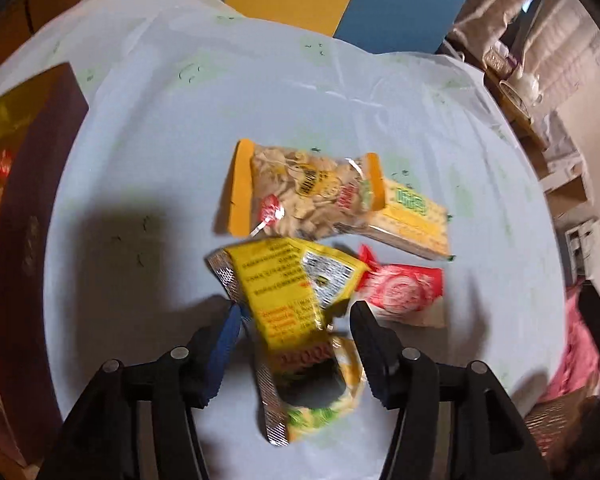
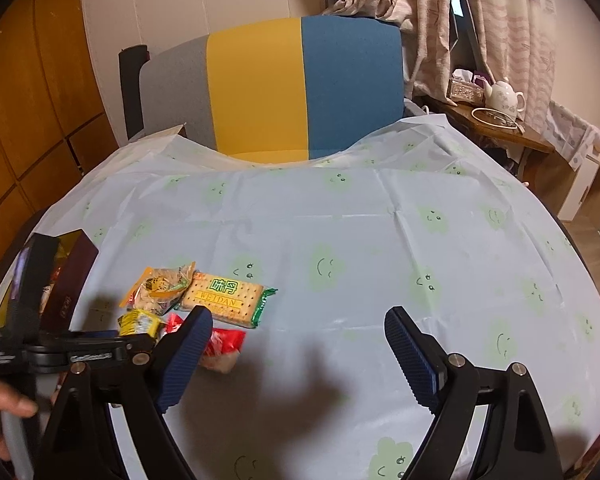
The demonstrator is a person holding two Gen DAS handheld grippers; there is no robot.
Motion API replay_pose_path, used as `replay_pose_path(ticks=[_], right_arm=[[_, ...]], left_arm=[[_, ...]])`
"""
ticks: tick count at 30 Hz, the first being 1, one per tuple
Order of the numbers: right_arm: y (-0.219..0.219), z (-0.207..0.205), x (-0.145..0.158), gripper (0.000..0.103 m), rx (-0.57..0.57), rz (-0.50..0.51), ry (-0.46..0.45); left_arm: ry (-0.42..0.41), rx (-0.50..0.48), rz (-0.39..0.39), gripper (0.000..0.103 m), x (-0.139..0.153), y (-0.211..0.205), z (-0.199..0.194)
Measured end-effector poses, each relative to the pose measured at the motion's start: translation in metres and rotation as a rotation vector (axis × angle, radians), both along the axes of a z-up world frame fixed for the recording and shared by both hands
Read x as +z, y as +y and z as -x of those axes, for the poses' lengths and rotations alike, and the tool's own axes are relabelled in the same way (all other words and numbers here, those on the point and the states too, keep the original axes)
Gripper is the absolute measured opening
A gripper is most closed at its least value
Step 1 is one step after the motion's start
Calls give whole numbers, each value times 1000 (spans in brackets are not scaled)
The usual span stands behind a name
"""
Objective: Organize snacks
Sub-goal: 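Lift the yellow packet with the left tool while the right tool approaches the red pastry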
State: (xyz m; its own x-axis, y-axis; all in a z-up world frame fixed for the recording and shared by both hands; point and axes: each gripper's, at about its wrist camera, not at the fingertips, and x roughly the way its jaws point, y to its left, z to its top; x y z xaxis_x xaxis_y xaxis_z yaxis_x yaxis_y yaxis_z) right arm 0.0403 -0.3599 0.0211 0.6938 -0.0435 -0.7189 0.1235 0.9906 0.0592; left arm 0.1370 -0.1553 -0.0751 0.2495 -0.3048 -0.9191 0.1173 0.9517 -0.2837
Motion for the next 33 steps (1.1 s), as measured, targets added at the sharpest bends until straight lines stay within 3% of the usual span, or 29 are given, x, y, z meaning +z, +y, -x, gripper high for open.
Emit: replay_pose_path(ticks=[3,6,10,12,22,26,33], right_arm=[[0,-1,-1,89,0,2,4],[1,0,-1,89,0,4,3],[-2,-1,-1,89,-3,-3,7],[-3,-1,-1,89,-4,-9,7],[-1,-2,-5,89,4,-8,28],[5,-5,-11,89,28,1,62],[28,-10,-32,89,144,0,176]], left_arm=[[31,4,-8,59,-2,-5,3],[5,-42,-70,61,-7,-18,4],[-46,-109,-91,60,-6,-20,5],[-86,-171,-84,45,-5,-16,11],[-117,-345,-107,40,-1,33,53],[-160,-373,-124,42,-4,41,73],[-226,-363,-78,43,-7,49,84]])
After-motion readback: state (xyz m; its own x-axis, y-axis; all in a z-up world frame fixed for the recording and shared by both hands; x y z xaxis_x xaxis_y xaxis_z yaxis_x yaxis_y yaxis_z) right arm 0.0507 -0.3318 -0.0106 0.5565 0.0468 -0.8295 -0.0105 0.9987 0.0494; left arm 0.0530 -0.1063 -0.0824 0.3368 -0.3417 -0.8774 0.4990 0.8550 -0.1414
